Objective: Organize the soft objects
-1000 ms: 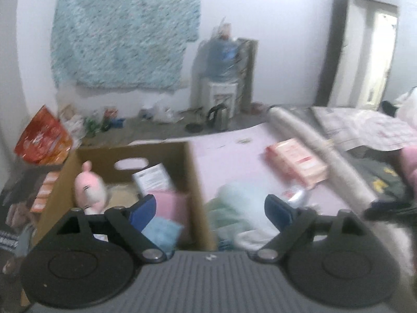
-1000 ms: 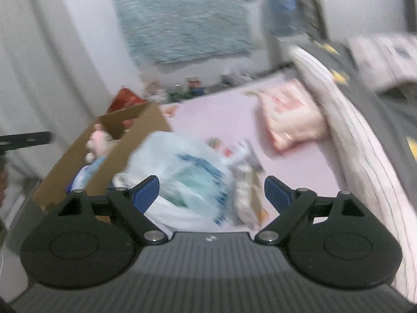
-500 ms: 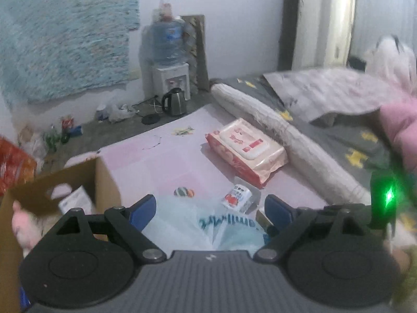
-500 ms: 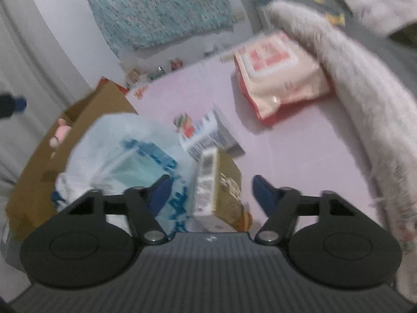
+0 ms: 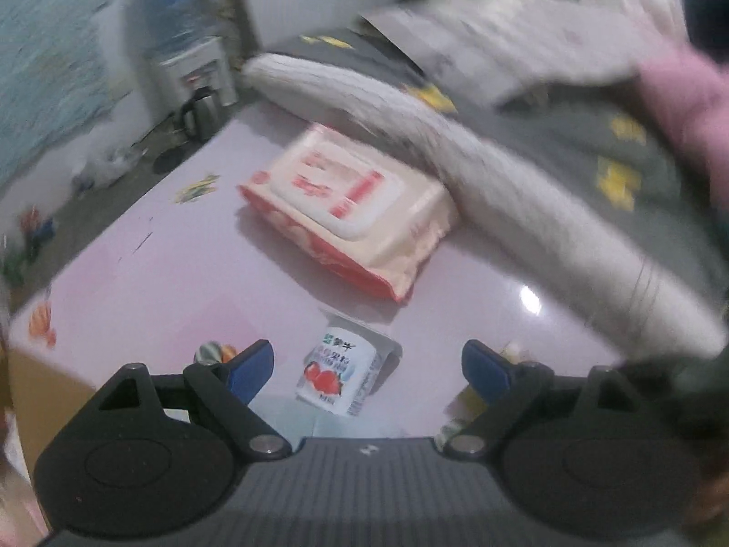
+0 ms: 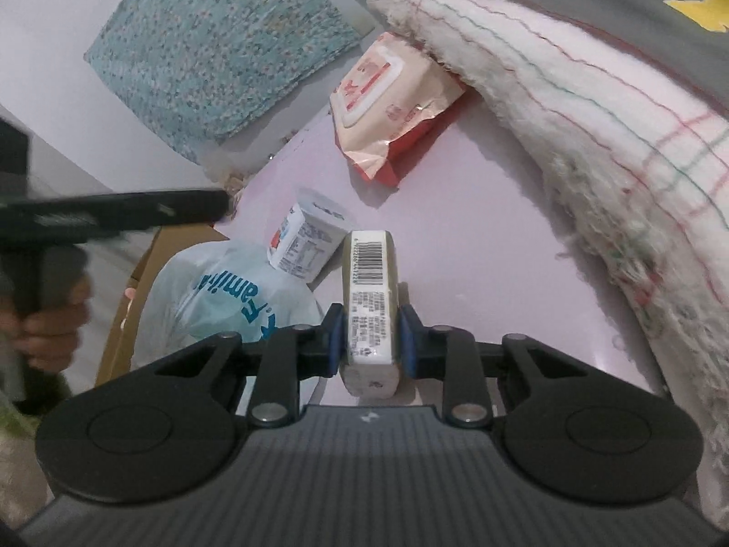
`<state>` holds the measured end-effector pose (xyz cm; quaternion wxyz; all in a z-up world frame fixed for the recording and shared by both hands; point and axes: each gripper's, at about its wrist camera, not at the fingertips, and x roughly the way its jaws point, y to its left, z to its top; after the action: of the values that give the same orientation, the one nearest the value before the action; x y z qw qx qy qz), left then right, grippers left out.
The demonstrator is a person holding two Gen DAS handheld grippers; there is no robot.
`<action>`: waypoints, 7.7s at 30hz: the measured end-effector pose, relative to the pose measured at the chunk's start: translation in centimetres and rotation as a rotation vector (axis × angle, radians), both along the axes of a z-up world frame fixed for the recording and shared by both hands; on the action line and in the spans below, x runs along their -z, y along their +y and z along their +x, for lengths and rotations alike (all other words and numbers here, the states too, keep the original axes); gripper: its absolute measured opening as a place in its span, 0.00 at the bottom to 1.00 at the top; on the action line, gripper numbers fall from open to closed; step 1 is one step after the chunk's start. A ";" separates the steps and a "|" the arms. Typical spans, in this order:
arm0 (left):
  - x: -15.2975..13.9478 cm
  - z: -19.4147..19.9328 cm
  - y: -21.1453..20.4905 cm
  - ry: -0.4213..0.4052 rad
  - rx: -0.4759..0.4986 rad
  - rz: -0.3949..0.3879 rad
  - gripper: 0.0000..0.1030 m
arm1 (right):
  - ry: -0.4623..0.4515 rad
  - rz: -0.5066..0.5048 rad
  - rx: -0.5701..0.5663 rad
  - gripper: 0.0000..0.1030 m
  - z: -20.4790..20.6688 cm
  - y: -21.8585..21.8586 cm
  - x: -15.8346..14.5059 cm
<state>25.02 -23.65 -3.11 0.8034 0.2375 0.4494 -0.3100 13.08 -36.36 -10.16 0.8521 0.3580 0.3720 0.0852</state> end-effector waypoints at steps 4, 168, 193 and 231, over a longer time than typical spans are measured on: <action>3.1 0.4 -2.6 -0.023 0.101 0.150 0.88 | -0.001 0.027 0.016 0.23 -0.3 -0.9 0.2; -9.3 -28.0 39.1 -0.460 -1.053 -0.358 1.00 | -0.480 -0.862 -0.125 0.99 -7.6 29.3 -20.6; -6.7 -28.7 37.9 -0.308 -1.021 -0.293 1.00 | -0.197 -0.670 -0.182 0.99 -15.2 30.3 -13.6; -4.9 -26.2 34.5 -0.197 -0.883 -0.143 1.00 | -0.059 -0.682 -0.165 0.99 -13.1 30.0 -13.7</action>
<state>-1.19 10.86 1.82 0.9119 -0.0047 0.4065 0.0560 -0.03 -6.32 3.51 0.9233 0.0188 0.3820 0.0349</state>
